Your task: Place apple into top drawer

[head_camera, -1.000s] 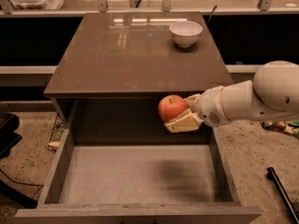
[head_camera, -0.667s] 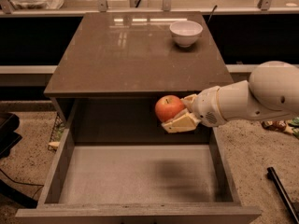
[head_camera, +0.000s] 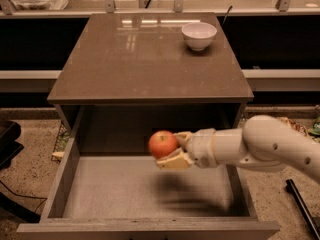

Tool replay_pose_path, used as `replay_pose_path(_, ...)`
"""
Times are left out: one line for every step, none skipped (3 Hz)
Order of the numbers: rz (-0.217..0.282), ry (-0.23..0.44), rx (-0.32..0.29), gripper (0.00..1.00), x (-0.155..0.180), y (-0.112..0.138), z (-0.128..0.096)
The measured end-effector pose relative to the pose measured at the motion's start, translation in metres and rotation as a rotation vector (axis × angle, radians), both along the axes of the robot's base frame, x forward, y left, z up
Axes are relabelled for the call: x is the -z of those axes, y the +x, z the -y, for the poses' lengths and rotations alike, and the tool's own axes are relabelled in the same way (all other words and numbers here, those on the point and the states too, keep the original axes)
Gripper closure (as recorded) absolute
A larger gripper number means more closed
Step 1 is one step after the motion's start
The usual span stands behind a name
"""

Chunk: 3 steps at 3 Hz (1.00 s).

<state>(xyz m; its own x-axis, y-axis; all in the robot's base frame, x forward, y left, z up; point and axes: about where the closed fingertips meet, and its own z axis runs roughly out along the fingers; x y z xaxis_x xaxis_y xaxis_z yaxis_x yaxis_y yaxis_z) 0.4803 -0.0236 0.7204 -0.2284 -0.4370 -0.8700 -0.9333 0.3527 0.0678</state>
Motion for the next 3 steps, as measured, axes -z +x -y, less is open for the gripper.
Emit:
replay_pose_path(0.049, 0.074, -0.102, 1.00, 0.040, -0.011, -0.051)
replay_pose_path(0.083, 0.092, -0.208, 1.00, 0.064, -0.018, -0.106)
replay_pose_path(0.088, 0.060, -0.272, 1.00, 0.081, -0.024, -0.142)
